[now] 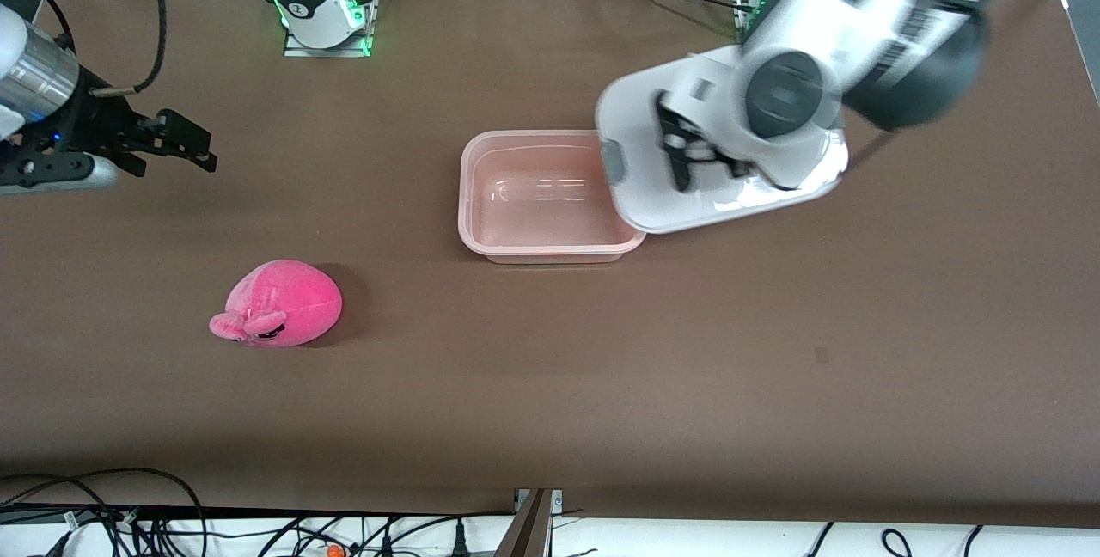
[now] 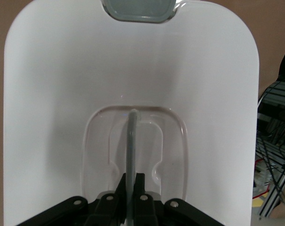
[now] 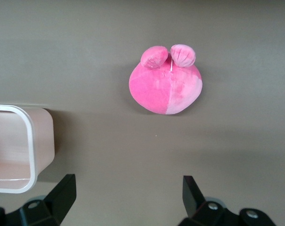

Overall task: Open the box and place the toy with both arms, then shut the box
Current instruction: 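Carry the lid aside with the left gripper while the right gripper reaches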

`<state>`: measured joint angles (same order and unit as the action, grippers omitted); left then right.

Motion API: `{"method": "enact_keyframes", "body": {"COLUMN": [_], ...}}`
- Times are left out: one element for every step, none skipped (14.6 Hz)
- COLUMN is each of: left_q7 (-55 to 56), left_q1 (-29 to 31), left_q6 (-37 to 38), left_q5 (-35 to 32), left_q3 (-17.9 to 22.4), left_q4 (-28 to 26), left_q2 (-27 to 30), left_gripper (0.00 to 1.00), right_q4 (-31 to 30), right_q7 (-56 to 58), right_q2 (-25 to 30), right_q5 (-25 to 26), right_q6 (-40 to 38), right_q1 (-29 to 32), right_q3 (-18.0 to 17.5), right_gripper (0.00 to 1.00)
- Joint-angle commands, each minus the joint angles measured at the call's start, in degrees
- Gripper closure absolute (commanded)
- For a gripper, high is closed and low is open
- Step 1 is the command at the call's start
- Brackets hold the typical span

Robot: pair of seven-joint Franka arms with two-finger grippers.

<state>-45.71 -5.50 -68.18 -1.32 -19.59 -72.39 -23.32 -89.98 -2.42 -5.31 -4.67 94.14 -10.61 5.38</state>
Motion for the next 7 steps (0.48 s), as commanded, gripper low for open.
{"method": "enact_keyframes", "body": {"left_q7": [-5.2,-10.1,-15.5,-18.9,-20.2,-20.3,-20.3], "left_q1": [9.3,10.1,10.5,10.6,10.8,10.9,10.5], "left_q6": [2.4,2.3,1.8,1.4,1.1,1.1,1.0], "left_q5": [0.3,-2.1,-4.8,-6.1,-6.2,-6.2,-6.2], "left_q3": [-1.1,-0.8,-0.7,-0.7,-0.7,-0.7,-0.7], "left_q4": [7.1,8.5,8.3,8.6,8.5,8.4,8.5], "left_q2": [0.4,-0.1,-1.0,-1.6,-1.7,-1.8,-1.8], "left_gripper": [1.0,1.0,1.0,1.0,1.0,1.0,1.0], "right_q4": [1.4,2.0,1.7,1.5,1.0,-0.1,-1.0], "right_q7": [0.9,2.0,2.5,2.5,2.5,2.5,2.5], "right_q2": [-9.3,-11.6,-11.7,-12.1,-12.8,-14.8,-16.3], "right_q5": [0.5,0.1,0.8,1.8,2.2,2.1,1.9], "right_q6": [3.2,3.9,4.9,5.2,5.8,7.7,9.7], "right_q1": [0.8,1.2,1.3,1.2,1.6,2.4,3.0], "right_q3": [0.1,0.2,0.3,0.4,0.4,0.4,0.4], "right_gripper": [0.0,0.0,0.0,0.0,0.0,0.0,0.0]}}
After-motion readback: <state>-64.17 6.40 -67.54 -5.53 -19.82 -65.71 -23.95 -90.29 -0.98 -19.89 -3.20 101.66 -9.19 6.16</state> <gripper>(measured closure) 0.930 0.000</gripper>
